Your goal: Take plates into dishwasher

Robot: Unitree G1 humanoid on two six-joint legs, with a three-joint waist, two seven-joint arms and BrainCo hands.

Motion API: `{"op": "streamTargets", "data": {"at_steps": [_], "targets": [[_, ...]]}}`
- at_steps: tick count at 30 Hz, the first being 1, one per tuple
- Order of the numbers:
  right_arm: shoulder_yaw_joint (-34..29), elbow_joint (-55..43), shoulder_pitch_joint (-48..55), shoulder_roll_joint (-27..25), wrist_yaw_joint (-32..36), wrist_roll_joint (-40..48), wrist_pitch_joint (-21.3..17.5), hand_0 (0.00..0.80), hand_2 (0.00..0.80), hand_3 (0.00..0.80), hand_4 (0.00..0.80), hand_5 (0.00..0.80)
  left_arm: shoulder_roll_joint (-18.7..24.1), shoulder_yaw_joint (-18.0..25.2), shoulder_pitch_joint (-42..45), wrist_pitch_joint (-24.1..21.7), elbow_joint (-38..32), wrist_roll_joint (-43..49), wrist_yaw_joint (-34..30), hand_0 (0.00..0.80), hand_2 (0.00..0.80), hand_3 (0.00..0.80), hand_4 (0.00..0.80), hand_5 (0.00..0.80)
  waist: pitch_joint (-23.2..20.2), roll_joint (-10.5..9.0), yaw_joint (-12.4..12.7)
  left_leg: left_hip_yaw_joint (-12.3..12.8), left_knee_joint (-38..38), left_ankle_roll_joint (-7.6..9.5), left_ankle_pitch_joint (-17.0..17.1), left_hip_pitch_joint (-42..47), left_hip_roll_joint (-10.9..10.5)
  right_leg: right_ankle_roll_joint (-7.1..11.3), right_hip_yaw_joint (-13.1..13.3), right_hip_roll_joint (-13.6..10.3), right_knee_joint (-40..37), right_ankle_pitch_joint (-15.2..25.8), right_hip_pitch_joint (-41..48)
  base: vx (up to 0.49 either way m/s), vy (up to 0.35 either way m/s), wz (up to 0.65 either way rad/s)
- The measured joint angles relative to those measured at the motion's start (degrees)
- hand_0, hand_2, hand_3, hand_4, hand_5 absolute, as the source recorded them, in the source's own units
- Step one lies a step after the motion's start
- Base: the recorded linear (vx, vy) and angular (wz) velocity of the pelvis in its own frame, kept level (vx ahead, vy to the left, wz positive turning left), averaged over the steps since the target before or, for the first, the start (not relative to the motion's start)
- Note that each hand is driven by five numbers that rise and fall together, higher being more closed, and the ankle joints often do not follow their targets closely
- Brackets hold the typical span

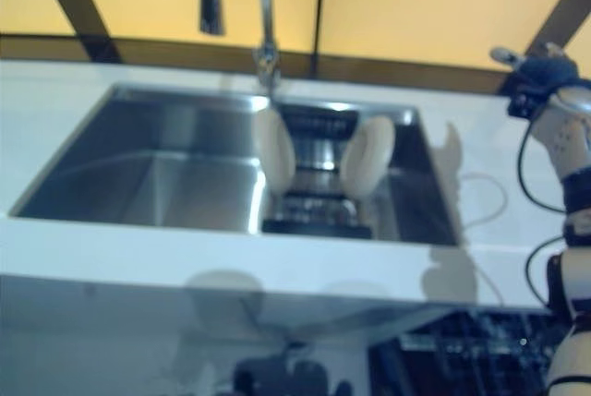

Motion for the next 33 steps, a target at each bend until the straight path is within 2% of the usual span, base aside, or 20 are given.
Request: {"op": "streamTargets", "data": {"at_steps": [5, 12, 15, 20, 33], "targets": [[0.6, -1.5, 0.0, 1.0, 1.2, 0.0, 1.1, 0.0, 0.0, 0.0, 0.0, 0.0, 0.0, 0.0, -0.3, -0.3, 0.0, 0.0, 0.0, 0.0, 0.0, 0.0, 0.0, 0.0, 2.0, 0.26, 0.1, -0.2, 0.0, -0.02, 0.3, -0.5, -0.3, -0.04, -0.4, 0.0, 0.0, 0.1, -0.3, -0.013, 0.004, 0.04], [1.8, -1.4, 0.0, 2.9, 4.5, -1.0, 5.1, 0.0, 0.0, 0.0, 0.0, 0.0, 0.0, 0.0, -1.0, -0.7, -0.1, -0.1, 0.0, 0.0, 0.0, 0.0, 0.0, 0.0, 4.1, 0.73, 0.3, -0.5, 0.0, 0.03, 0.4, -1.2, -0.5, -0.03, -0.9, 0.0, 0.0, 0.1, -0.8, 0.002, 0.004, 0.02], [3.2, -1.3, 0.0, 3.0, 6.7, -4.1, 7.0, 0.0, 0.0, 0.0, 0.0, 0.0, 0.0, 0.0, -1.3, -1.1, -0.2, -0.2, 0.0, 0.0, 0.0, 0.0, 0.0, 0.0, 5.3, 0.65, 0.2, -1.0, 0.0, 0.05, 0.5, -1.4, -0.5, -0.02, -1.2, -0.1, 0.0, 0.1, -0.8, -0.008, -0.01, 0.04], [5.4, -1.2, -0.3, 3.0, 8.4, -5.7, 8.4, 0.0, 0.0, 0.0, 0.0, 0.0, 0.1, 0.0, -1.5, -1.1, -0.5, -0.3, 0.1, 0.0, 0.0, 0.0, 0.0, 0.0, 5.9, 0.42, 0.3, -1.2, 0.0, 0.04, 0.6, -2.2, -0.5, -0.02, -1.4, 0.0, 0.0, 0.1, -1.5, -0.004, -0.01, 0.02], [5.6, -1.3, -0.8, 3.0, 10.7, -5.8, 10.6, 0.0, 0.0, 0.0, 0.0, 0.0, 0.7, 0.0, -2.7, -1.0, -1.2, -0.5, 0.4, 0.0, 0.0, 0.0, 0.0, 0.0, 7.4, -0.78, 0.9, -1.2, 0.0, 0.01, 0.6, -2.2, -0.5, -0.03, -1.4, 0.0, 0.0, 0.1, -1.4, 0.0, 0.0, 0.0]]}}
